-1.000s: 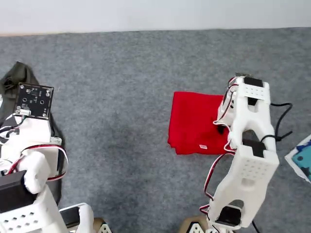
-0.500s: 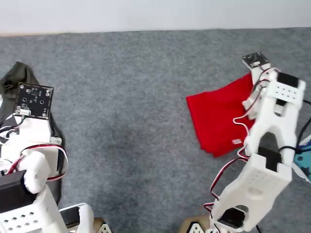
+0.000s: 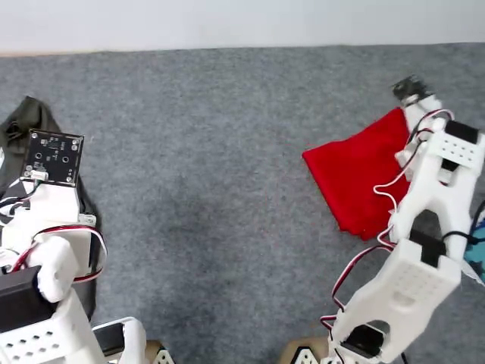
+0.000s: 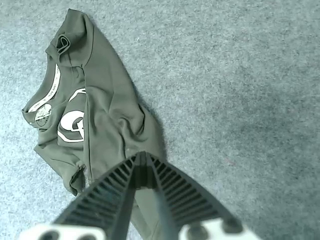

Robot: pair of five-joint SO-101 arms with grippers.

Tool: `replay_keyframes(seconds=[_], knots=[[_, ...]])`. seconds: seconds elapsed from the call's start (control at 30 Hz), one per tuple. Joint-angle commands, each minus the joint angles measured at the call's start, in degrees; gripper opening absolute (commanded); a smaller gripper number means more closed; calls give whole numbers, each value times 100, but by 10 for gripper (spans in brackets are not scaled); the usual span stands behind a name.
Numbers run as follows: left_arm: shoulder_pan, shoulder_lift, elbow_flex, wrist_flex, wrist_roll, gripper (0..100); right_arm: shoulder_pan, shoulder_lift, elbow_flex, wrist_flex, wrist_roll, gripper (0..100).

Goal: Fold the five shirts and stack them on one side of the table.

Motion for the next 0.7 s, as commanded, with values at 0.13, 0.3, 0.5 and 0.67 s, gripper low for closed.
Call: replay_keyframes(seconds=[0.13, 0.3, 0.5, 0.67], knots=[[0, -18, -31, 97, -26, 3, 22, -1174, -466, 549, -1776, 288], [0, -18, -31, 97, -26, 3, -171, -1640, -466, 998, -3429, 288], [167, -35, 127, 97, -26, 3, -822, -1701, -422, 1947, -6048, 288], [466, -53, 154, 97, -26, 3, -1042, -1147, -431, 1974, -7552, 293]])
